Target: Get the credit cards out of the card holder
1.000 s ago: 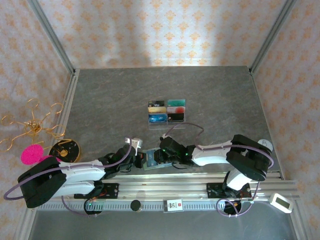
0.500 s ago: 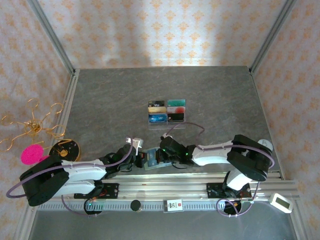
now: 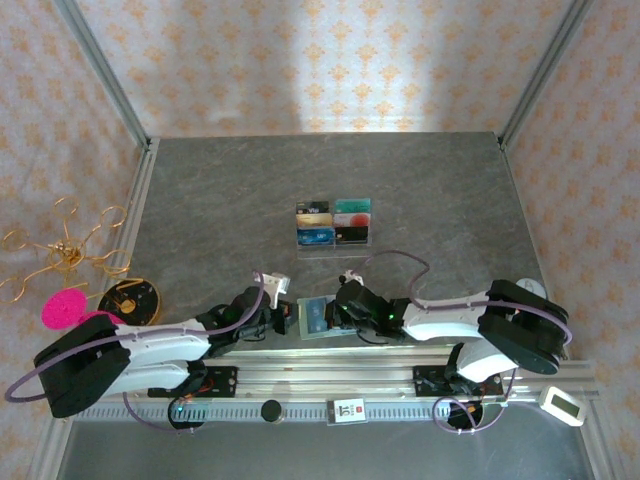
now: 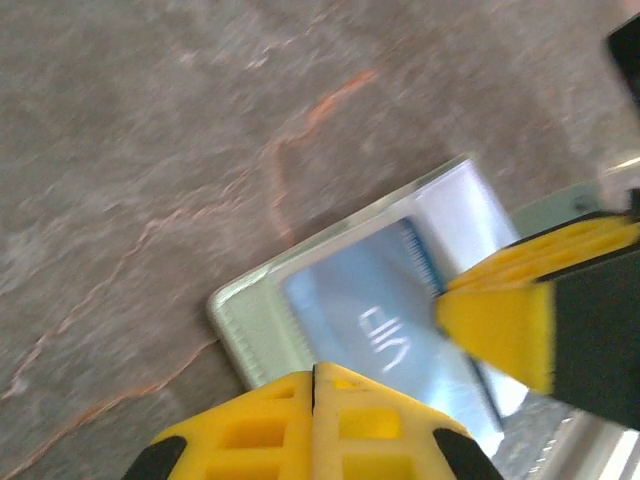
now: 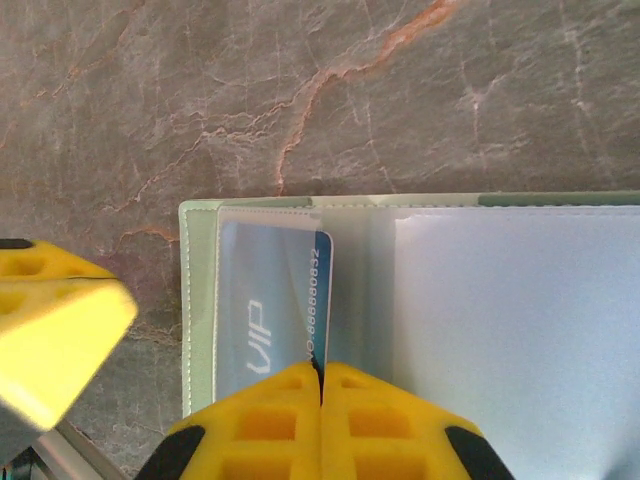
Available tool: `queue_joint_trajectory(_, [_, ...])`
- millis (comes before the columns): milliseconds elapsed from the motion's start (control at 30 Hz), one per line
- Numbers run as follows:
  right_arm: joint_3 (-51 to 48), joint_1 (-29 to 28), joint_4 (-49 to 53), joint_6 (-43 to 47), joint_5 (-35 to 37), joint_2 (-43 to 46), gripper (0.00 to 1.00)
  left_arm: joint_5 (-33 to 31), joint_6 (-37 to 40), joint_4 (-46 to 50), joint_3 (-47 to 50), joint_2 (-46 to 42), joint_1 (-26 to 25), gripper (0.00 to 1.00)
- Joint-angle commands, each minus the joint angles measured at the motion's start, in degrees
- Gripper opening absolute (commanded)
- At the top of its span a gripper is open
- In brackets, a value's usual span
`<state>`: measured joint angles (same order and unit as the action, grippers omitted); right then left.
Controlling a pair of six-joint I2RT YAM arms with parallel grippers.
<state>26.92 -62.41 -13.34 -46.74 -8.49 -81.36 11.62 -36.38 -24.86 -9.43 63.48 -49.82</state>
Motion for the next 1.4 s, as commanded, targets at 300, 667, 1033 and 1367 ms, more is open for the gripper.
queue_joint_trajectory(300, [-1.9, 0.9, -3.1, -1.7, 0.9, 0.1, 0.07, 1.5, -1.3, -7.0, -3.1, 11.5, -3.2, 0.0])
queue_joint_trajectory(667, [-4.1, 1.7, -4.6, -2.8, 0.9, 1.7, 0.0, 1.3, -0.8, -6.3, -3.1, 11.6, -3.2, 0.0])
queue_joint_trajectory(1033, [-7.6, 2.7, -6.9, -3.7, -0.7, 4.9, 0.0, 3.0, -1.4, -9.9, -1.2, 13.1, -2.5, 0.0])
queue_joint_trajectory(1367, [-6.7, 2.7, -5.6, -3.9, 0.5, 3.8, 0.0, 3.2, -0.9, -9.1, -2.1, 13.2, -2.4, 0.0])
